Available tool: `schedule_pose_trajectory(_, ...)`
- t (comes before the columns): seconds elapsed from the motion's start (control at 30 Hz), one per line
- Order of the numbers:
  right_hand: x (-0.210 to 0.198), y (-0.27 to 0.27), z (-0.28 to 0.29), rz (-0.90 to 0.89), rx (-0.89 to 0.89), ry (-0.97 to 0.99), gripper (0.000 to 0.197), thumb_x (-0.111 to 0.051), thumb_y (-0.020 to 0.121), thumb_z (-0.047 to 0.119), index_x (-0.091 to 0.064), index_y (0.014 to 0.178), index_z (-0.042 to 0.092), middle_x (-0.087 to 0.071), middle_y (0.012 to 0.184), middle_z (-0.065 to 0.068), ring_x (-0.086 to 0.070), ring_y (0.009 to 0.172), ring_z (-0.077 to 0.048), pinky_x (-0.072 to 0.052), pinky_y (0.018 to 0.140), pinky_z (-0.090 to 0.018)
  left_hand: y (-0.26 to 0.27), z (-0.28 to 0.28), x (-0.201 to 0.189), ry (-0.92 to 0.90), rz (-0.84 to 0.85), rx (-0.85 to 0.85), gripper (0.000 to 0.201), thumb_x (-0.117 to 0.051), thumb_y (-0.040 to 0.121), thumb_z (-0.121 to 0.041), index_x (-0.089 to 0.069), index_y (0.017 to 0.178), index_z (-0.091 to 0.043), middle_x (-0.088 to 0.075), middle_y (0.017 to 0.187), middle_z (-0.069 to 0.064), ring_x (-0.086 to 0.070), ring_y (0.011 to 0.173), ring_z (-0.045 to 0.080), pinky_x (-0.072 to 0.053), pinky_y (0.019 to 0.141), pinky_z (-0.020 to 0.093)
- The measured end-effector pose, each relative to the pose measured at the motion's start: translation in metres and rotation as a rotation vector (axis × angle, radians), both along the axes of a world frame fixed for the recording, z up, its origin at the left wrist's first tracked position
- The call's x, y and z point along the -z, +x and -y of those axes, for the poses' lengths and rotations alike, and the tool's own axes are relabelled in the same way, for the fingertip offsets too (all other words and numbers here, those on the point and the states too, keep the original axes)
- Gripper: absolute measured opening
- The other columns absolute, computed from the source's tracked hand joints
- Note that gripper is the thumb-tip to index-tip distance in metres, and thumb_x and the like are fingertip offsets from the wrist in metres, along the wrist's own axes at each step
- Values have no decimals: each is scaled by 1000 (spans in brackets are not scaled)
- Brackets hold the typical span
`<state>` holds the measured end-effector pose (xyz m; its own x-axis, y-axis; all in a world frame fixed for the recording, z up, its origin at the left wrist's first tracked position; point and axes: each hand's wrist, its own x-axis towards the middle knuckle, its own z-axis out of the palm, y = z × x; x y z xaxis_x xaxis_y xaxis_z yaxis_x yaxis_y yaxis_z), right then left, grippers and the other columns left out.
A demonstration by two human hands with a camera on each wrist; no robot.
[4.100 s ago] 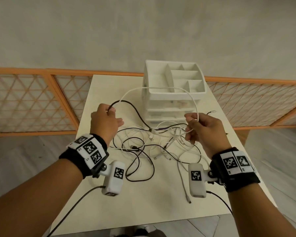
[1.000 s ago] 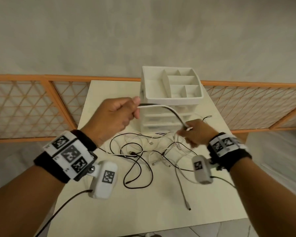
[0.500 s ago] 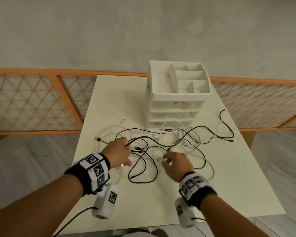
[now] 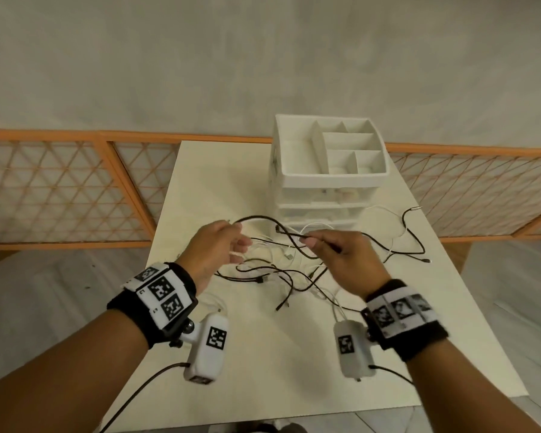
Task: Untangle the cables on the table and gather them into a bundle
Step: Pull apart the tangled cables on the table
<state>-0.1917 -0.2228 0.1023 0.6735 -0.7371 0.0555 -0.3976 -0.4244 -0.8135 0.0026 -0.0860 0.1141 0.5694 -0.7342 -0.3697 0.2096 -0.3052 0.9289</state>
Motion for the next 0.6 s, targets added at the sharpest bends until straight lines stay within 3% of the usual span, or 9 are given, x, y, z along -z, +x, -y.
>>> schedule_pose_trajectory(0.07, -26, -8, -3, 0, -112, 12, 15, -69, 95, 29, -81, 102, 25, -79, 97, 8, -72, 94, -11, -57, 90, -33, -1, 4, -7, -67, 22, 61, 22, -44, 105, -24, -55, 88, -14, -75, 106, 6, -66, 106, 21, -50, 92, 40)
schedule_pose_trajectory(0.17, -46, -6, -14, 15, -167, -80, 13, -67, 96, 28, -80, 96, 23, -77, 83, 1, -67, 74, -22, -56, 72, -38, -13, 9, -14, -122, 85, 237, 23, -39, 106, -27, -51, 90, -17, -78, 101, 2, -67, 110, 20, -45, 93, 40)
schedule_pose_trajectory(0.23, -50, -2, -14, 113, -96, -129, 13, -68, 96, 23, -79, 90, 19, -71, 71, -1, -60, 63, -14, -51, 63, -31, -22, 10, -16, -108, 99, 356, 25, -37, 107, -27, -50, 89, -16, -71, 77, 6, -70, 94, 28, -44, 87, 43)
schedule_pose_trajectory(0.3, -51, -1, -11, 177, 4, -173, 12, -70, 94, 22, -77, 86, 18, -71, 70, 2, -63, 64, -14, -52, 64, -30, -29, 9, -16, -100, -5, 401, 28, -38, 107, -25, -50, 86, -12, -51, 64, 6, -65, 70, 26, -51, 80, 46)
schedule_pose_trajectory(0.37, -46, -4, -3, 210, 78, -153, 12, -74, 91, 25, -77, 81, 18, -72, 69, -1, -65, 65, -19, -53, 63, -30, -29, 7, -17, -93, -76, 395, 29, -40, 107, -25, -49, 83, -11, -41, 63, 2, -49, 54, 16, -50, 59, 35)
schedule_pose_trajectory(0.4, -39, -7, 1, 210, 104, -126, 15, -76, 89, 26, -76, 78, 18, -70, 65, -2, -61, 61, -20, -50, 61, -30, -27, 7, -17, -98, -82, 374, 29, -41, 107, -25, -49, 83, -11, -38, 63, 0, -40, 50, 13, -42, 47, 27)
schedule_pose_trajectory(0.5, 4, -19, 16, -6, 163, -33, 25, -74, 89, 29, -70, 69, 14, -61, 56, 1, -49, 49, -9, -42, 57, -27, -13, 9, -27, -216, -164, 240, 28, -43, 105, -29, -49, 83, -14, -36, 61, -4, -27, 45, 8, -23, 37, 20)
schedule_pose_trajectory(0.57, 45, -33, 20, -254, 233, 58, 27, -70, 92, 28, -71, 68, 16, -67, 59, 0, -58, 47, -3, -49, 60, -27, -3, 9, -42, -319, -268, 120, 29, -45, 103, -36, -46, 81, -16, -37, 59, -5, -26, 42, 7, -22, 34, 18)
schedule_pose_trajectory(0.6, 64, -41, 20, -354, 278, 114, 27, -68, 93, 29, -72, 70, 16, -71, 63, -3, -66, 53, -6, -56, 64, -31, 2, 8, -50, -359, -302, 67, 31, -47, 101, -40, -45, 80, -18, -38, 59, -6, -26, 42, 6, -23, 34, 18)
